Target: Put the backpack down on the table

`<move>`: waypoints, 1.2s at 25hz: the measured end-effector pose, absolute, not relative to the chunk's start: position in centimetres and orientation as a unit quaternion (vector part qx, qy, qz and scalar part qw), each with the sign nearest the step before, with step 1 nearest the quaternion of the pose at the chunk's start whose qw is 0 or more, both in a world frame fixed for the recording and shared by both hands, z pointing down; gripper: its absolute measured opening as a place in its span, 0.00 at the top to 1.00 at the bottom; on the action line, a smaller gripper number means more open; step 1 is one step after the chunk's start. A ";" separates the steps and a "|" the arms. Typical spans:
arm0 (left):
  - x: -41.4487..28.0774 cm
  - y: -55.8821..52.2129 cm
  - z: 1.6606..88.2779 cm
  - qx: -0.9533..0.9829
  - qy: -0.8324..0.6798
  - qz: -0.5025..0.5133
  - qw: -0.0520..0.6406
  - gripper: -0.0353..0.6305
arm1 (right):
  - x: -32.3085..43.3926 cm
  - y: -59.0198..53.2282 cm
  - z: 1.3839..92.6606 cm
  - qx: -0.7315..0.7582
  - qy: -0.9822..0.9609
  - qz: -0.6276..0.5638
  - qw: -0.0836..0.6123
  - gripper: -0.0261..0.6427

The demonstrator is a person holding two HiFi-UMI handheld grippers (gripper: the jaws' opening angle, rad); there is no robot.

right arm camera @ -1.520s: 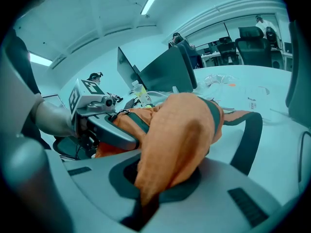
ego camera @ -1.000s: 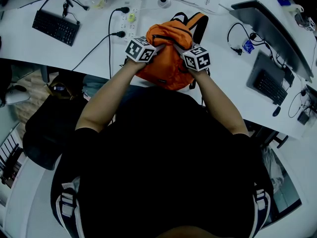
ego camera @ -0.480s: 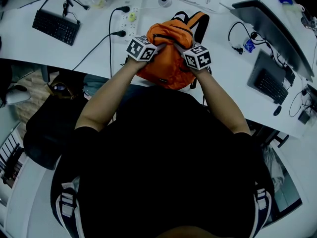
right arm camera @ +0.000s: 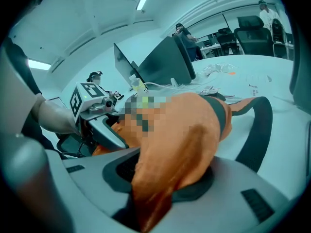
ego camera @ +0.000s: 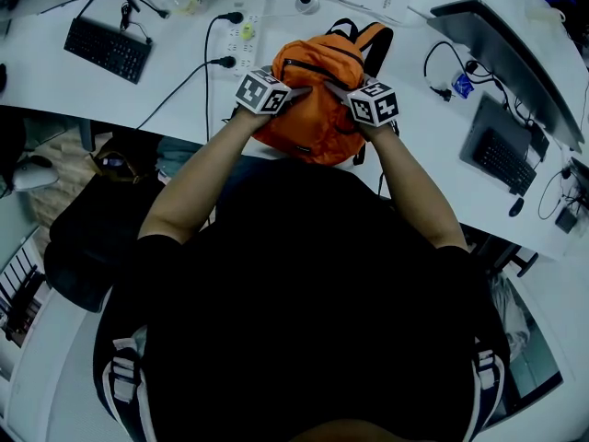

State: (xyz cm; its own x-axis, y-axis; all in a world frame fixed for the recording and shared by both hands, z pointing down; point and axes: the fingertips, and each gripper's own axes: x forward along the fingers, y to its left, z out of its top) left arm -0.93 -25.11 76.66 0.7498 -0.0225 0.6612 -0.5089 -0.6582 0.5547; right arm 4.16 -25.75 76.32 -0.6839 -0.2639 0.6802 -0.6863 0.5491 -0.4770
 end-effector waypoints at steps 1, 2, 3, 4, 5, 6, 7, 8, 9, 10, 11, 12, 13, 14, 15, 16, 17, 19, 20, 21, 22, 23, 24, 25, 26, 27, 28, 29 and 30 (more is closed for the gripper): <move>-1.0 -25.1 76.7 0.853 -0.159 0.320 0.382 0.53 | 4.3 -25.7 76.2 0.285 -0.835 0.381 0.277 0.74; -1.1 -25.1 76.6 0.852 -0.162 0.322 0.380 0.52 | 4.5 -25.7 76.2 0.286 -0.834 0.382 0.276 0.72; -1.3 -25.1 76.6 0.851 -0.165 0.323 0.379 0.51 | 4.6 -25.7 76.1 0.287 -0.834 0.382 0.275 0.71; -1.4 -25.1 76.5 0.851 -0.169 0.325 0.377 0.50 | 4.8 -25.6 76.1 0.287 -0.834 0.383 0.275 0.70; -1.5 -25.2 76.4 0.850 -0.172 0.326 0.375 0.50 | 5.0 -25.6 76.0 0.288 -0.833 0.385 0.275 0.68; -1.6 -25.2 76.4 0.850 -0.175 0.328 0.373 0.49 | 5.3 -25.5 76.0 0.289 -0.831 0.386 0.276 0.67; -1.7 -25.2 76.4 0.849 -0.177 0.330 0.372 0.49 | 5.6 -25.5 76.0 0.290 -0.830 0.387 0.277 0.65; -1.8 -25.1 76.4 0.849 -0.178 0.331 0.372 0.48 | 5.8 -25.4 76.0 0.292 -0.829 0.387 0.278 0.64; -1.8 -25.0 76.4 0.848 -0.179 0.332 0.373 0.48 | 6.0 -25.3 75.9 0.294 -0.828 0.387 0.278 0.63; -1.9 -24.9 76.3 0.847 -0.180 0.332 0.374 0.48 | 6.2 -25.2 75.8 0.295 -0.828 0.389 0.276 0.61; -2.0 -24.7 76.3 0.847 -0.181 0.332 0.374 0.47 | 6.4 -25.2 75.8 0.296 -0.827 0.392 0.273 0.61; -2.0 -24.6 76.3 0.846 -0.182 0.333 0.375 0.47 | 6.7 -25.1 75.7 0.298 -0.826 0.397 0.267 0.60; -1.9 -24.5 76.3 0.846 -0.182 0.334 0.374 0.47 | 7.0 -25.1 75.7 0.301 -0.824 0.404 0.261 0.58; -1.9 -24.3 76.3 0.846 -0.183 0.335 0.373 0.47 | 7.3 -25.1 75.6 0.304 -0.821 0.411 0.253 0.57; -1.9 -24.3 76.2 0.846 -0.184 0.336 0.372 0.47 | 7.7 -25.2 75.6 0.309 -0.818 0.419 0.244 0.56; -1.9 -24.2 76.2 0.846 -0.185 0.336 0.370 0.47 | 8.0 -25.2 75.5 0.314 -0.815 0.426 0.236 0.55; -2.0 -24.2 76.1 0.846 -0.187 0.337 0.368 0.47 | 8.3 -25.3 75.3 0.319 -0.813 0.430 0.228 0.54; -2.1 -24.1 75.9 0.848 -0.190 0.338 0.362 0.47 | 8.9 -25.4 75.0 0.326 -0.812 0.433 0.218 0.54; -2.2 -24.0 75.8 0.848 -0.191 0.340 0.358 0.47 | 9.1 -25.4 74.9 0.328 -0.811 0.433 0.215 0.53; -2.3 -24.0 75.7 0.849 -0.192 0.343 0.353 0.47 | 9.3 -25.3 74.7 0.330 -0.811 0.433 0.214 0.53; -2.5 -23.9 75.6 0.850 -0.194 0.345 0.348 0.47 | 9.5 -25.2 74.6 0.332 -0.811 0.433 0.214 0.53; -2.7 -23.9 75.5 0.850 -0.196 0.346 0.345 0.47 | 9.7 -25.1 74.5 0.334 -0.810 0.431 0.215 0.53; -2.8 -23.9 75.3 0.850 -0.199 0.346 0.343 0.47 | 9.9 -25.0 74.4 0.336 -0.810 0.430 0.216 0.53; -2.9 -23.9 75.2 0.851 -0.202 0.344 0.342 0.47 | 10.2 -24.9 74.4 0.339 -0.809 0.428 0.218 0.53; -3.0 -23.9 75.0 0.851 -0.205 0.342 0.340 0.47 | 10.4 -24.8 74.4 0.342 -0.808 0.426 0.219 0.53; -3.2 -24.0 74.8 0.852 -0.209 0.340 0.339 0.47 | 10.7 -24.8 74.4 0.345 -0.807 0.426 0.220 0.53; -3.2 -24.0 74.5 0.853 -0.213 0.338 0.337 0.47 | 11.0 -24.7 74.4 0.349 -0.806 0.426 0.220 0.53; -3.3 -24.1 74.3 0.854 -0.216 0.336 0.335 0.47 | 11.3 -24.6 74.4 0.352 -0.804 0.427 0.219 0.53; -3.4 -24.1 74.0 0.854 -0.218 0.333 0.333 0.47 | 11.5 -24.5 74.4 0.356 -0.801 0.429 0.218 0.53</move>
State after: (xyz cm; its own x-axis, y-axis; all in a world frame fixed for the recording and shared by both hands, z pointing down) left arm -3.38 -24.10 74.04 0.6823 -0.1511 0.7153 -0.5954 -0.6825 0.4238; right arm 11.54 -24.55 74.42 -0.6509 -0.3834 0.6553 -0.7579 0.3779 -0.5317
